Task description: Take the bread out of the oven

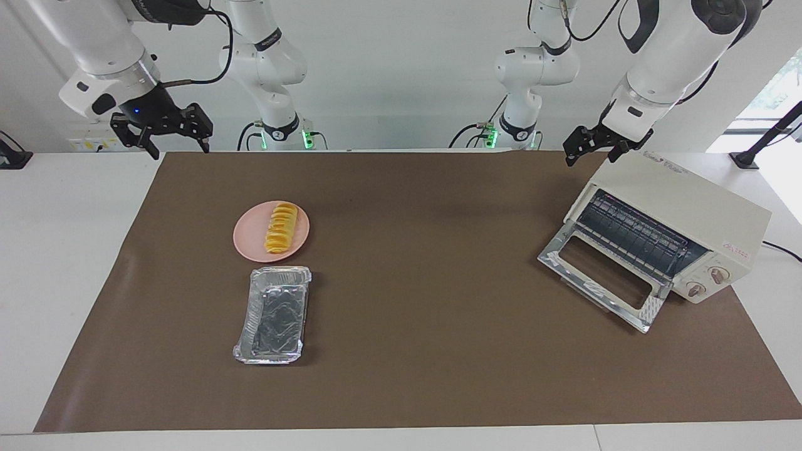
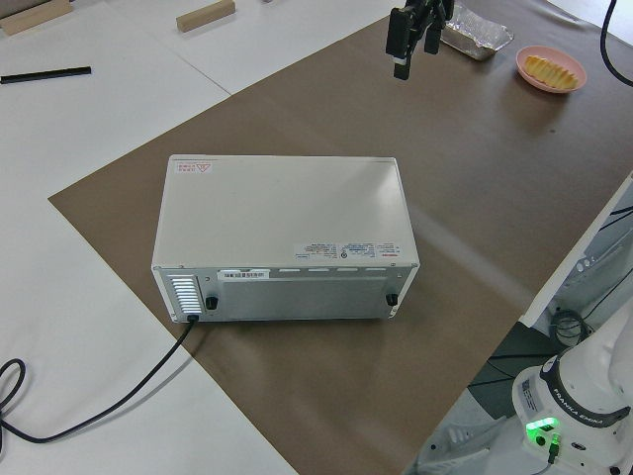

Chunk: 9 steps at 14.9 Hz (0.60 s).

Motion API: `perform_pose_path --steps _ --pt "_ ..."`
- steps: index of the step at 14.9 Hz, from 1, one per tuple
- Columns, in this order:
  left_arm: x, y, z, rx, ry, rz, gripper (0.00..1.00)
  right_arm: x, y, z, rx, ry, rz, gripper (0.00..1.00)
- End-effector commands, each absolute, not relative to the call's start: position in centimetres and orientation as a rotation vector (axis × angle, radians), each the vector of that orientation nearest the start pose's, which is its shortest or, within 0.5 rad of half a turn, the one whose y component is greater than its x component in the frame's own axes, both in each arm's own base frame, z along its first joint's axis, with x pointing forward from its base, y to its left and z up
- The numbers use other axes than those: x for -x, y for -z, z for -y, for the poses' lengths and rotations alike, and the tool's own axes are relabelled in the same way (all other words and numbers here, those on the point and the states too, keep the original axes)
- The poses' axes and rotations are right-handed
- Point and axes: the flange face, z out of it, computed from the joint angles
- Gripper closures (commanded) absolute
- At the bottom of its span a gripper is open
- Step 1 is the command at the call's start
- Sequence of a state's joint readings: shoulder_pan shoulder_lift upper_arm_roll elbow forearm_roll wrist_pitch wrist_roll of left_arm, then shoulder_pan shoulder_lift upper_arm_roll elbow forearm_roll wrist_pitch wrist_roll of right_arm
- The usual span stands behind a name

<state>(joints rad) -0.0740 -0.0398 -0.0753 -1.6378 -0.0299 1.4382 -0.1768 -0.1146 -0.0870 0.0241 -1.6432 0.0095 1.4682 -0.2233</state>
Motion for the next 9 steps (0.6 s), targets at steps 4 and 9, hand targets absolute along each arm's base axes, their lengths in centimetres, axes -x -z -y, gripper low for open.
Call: perform_pose_path --steps 4,9 --pt "-51.34 -60.81 8.01 3.115 -0.253 0.042 0.0 -50.93 -63.26 4.51 3.102 -0.103 0.18 0.0" --pt "-51.34 -60.81 8.01 3.115 -0.254 0.04 0.0 -50.85 -63.16 4.11 3.111 -0.106 0.201 0.0"
